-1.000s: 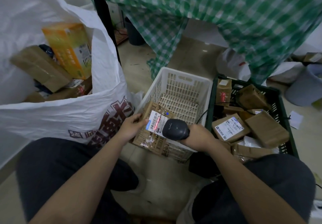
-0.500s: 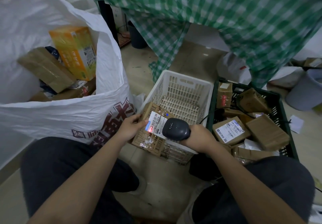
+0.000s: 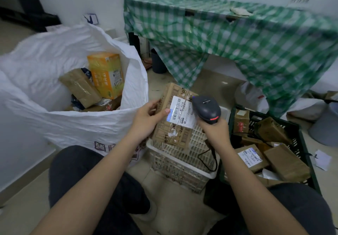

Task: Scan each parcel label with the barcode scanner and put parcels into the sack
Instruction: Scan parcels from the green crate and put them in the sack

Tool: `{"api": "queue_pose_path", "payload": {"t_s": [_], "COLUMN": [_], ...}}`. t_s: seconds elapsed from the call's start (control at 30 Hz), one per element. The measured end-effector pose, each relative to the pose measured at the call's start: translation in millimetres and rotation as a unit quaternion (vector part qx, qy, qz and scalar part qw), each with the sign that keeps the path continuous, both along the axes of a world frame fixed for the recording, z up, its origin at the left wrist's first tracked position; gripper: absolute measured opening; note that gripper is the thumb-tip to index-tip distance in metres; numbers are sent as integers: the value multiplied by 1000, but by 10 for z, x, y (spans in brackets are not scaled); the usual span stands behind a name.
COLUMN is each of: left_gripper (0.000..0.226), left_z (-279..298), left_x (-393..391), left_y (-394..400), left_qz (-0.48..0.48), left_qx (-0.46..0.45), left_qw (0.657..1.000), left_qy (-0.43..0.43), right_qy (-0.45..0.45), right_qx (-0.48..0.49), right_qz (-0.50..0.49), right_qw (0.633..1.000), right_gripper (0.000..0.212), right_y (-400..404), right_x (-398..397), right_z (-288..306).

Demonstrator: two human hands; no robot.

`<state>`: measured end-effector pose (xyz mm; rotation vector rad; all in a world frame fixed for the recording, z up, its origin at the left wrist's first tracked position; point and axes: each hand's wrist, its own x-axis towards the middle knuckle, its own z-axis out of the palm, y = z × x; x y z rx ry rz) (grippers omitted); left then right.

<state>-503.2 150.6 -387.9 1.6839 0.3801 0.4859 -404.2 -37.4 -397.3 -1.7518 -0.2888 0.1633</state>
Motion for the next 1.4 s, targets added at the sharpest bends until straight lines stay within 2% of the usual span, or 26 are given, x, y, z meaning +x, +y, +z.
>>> {"api": "queue_pose_path", "payload": {"t_s": [0.07,0.17,0.3,0.47,0.53,0.6,0.67,0.73,0.83,0.93,1.03,1.13,1.27,1.4], "left_gripper": [49,50,53,52,52,49,48,52,50,38,28,25,27,24], "left_z": [196,473,772,1040,1096,1082,1036,981,982,973,904,733,386,-37], "left_x": [-41,-171,-373,-644,-703,-706,-662,-574,-366,-94,234,589,1057,1486], "left_y": [35,141,470,1076,1360,1642,1785,1766,1546,1198,765,333,-221,-738], "left_qz": [44,96,177,285,335,346,304,274,253,187,105,25,-63,-134], "left_qx": [-1,14,15,39,56,51,58,104,153,180,159,132,98,80], "left_qw": [999,993,979,948,932,934,950,946,952,966,981,990,993,984], "left_qy": [-32,-63,-97,-138,-126,-75,47,141,76,6,-41,-34,22,80], "right_qy": [-12,-30,-66,-124,-142,-159,-173,-164,-136,-112,-76,-49,-14,34], "right_qx": [34,52,-4,-81,-73,-72,-83,-83,-70,-58,-36,-6,26,35], "right_qz": [1,17,85,168,174,183,189,194,184,145,100,40,-65,-152], "right_qw": [999,998,994,975,972,968,963,964,971,981,991,998,997,987], "right_gripper": [15,36,50,41,36,32,33,37,33,25,18,19,27,20], "right_y": [112,340,741,1216,1366,1475,1511,1461,1260,953,557,86,-550,-1085], "right_x": [12,56,134,223,270,327,378,398,448,502,541,574,645,712], "right_z": [189,443,726,945,986,1012,1005,976,855,663,461,268,-13,-279]}}
